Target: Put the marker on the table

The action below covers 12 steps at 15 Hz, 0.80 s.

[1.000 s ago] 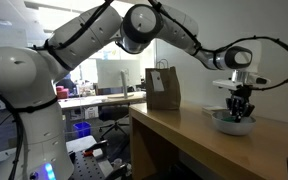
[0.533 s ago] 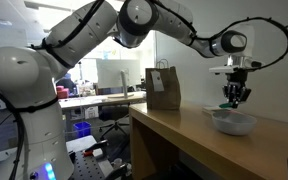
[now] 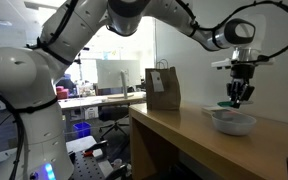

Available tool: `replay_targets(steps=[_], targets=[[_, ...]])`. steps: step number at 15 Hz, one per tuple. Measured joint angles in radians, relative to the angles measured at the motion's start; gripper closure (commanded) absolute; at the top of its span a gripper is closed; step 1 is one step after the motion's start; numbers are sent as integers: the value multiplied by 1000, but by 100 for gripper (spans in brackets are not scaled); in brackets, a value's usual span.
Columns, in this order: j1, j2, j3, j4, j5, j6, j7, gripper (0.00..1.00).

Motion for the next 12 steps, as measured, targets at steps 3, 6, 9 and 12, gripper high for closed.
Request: replay_targets(steps=[3, 6, 9, 12], targets=[[-29, -75, -18, -151, 35, 55, 24, 94], [-39, -139, -44, -296, 39, 148, 62, 94], [-40, -171, -60, -397, 40, 204, 93, 94], [-32, -168, -59, -448, 51, 220, 108, 94]])
